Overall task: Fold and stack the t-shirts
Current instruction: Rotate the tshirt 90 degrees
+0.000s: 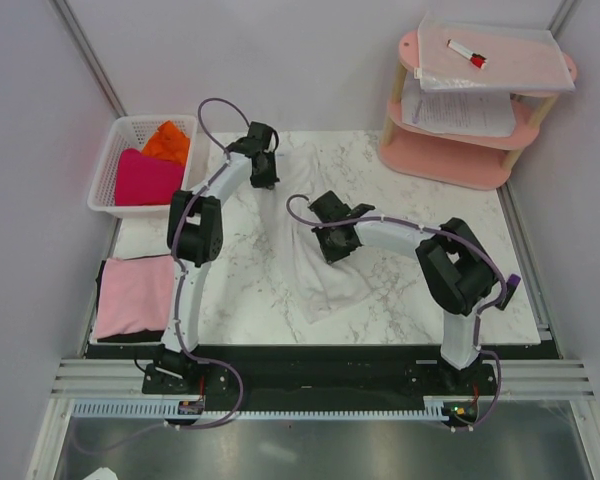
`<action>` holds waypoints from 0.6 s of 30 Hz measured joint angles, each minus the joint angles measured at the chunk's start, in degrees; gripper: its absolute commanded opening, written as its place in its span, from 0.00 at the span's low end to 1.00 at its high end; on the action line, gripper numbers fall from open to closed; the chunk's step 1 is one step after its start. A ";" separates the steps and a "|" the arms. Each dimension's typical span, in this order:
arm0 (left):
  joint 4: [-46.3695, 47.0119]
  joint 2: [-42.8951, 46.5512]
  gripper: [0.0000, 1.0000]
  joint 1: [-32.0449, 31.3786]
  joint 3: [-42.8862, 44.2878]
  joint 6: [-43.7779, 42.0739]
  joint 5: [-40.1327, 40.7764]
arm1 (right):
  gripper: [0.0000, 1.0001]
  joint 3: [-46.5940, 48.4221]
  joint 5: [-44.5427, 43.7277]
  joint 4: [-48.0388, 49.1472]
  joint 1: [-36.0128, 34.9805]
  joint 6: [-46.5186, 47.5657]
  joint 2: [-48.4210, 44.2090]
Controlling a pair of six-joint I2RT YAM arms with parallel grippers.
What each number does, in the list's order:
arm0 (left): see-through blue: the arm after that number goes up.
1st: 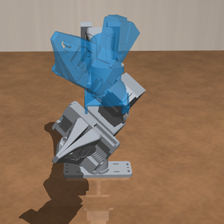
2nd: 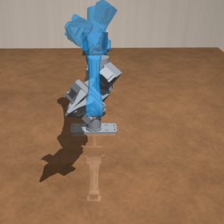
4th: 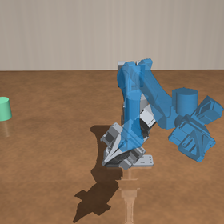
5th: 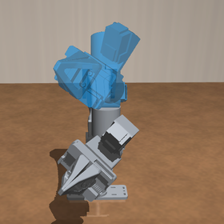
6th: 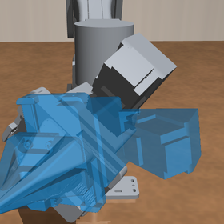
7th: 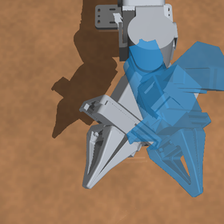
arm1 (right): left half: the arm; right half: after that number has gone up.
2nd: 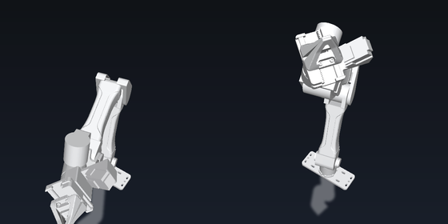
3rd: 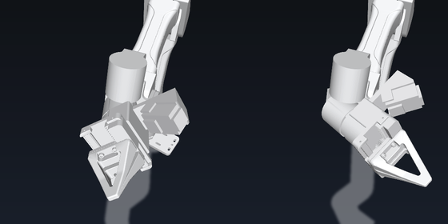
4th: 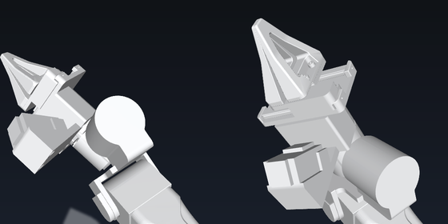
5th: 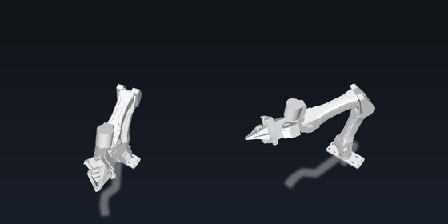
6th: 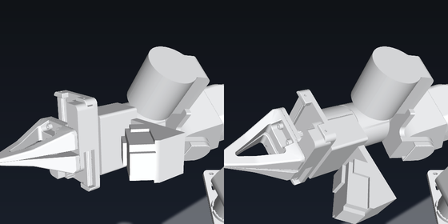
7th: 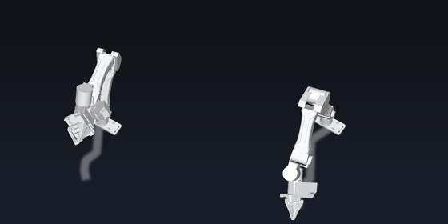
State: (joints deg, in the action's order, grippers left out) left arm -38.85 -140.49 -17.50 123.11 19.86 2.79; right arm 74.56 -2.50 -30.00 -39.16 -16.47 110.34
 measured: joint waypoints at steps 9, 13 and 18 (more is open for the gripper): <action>12.17 26.10 0.02 -0.33 -30.12 0.24 -14.99 | 0.00 7.56 0.66 5.73 2.82 -0.13 -4.61; 19.06 34.56 0.02 -2.05 -40.30 1.97 -20.15 | 0.00 14.60 2.19 10.54 5.99 -0.59 -2.43; 24.57 37.05 0.02 -6.64 -53.42 5.27 -24.59 | 0.00 24.48 4.37 16.85 9.57 -0.87 7.98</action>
State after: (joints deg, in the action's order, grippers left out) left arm -14.28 -103.44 -24.14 69.69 25.12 -21.80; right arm 99.04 1.87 -13.15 -29.58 -17.34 118.32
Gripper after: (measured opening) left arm 0.025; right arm 0.006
